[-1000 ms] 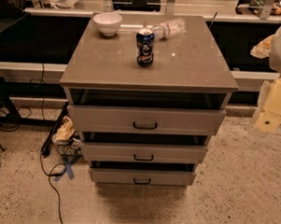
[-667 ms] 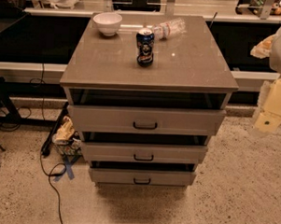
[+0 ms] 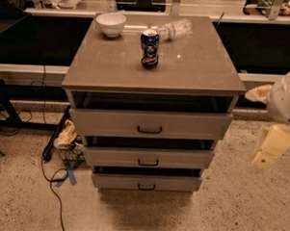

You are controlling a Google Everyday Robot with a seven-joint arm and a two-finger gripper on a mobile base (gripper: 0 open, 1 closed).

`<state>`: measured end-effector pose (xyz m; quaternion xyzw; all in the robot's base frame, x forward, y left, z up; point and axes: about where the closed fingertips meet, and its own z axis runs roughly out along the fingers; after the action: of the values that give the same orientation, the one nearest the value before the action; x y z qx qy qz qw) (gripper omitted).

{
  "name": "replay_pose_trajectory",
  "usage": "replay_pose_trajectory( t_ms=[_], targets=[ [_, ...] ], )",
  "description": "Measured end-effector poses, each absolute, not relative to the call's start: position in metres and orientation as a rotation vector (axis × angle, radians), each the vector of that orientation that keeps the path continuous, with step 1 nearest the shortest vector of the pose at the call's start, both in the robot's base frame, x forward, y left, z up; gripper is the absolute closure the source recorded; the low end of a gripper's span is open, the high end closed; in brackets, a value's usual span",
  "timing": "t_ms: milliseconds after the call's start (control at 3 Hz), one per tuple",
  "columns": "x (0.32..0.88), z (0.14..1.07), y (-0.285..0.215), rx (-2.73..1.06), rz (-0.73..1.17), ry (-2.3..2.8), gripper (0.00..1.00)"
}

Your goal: Open bottom drawer

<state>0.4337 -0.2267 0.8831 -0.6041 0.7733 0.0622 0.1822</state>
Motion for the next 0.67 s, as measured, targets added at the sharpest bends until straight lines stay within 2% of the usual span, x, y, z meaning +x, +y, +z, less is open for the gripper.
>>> replay_pose_trajectory(
  t_ms=[667],
  targets=[
    [0.435,0.703,-0.206,-1.72,0.588,2.093,0.0]
  ],
)
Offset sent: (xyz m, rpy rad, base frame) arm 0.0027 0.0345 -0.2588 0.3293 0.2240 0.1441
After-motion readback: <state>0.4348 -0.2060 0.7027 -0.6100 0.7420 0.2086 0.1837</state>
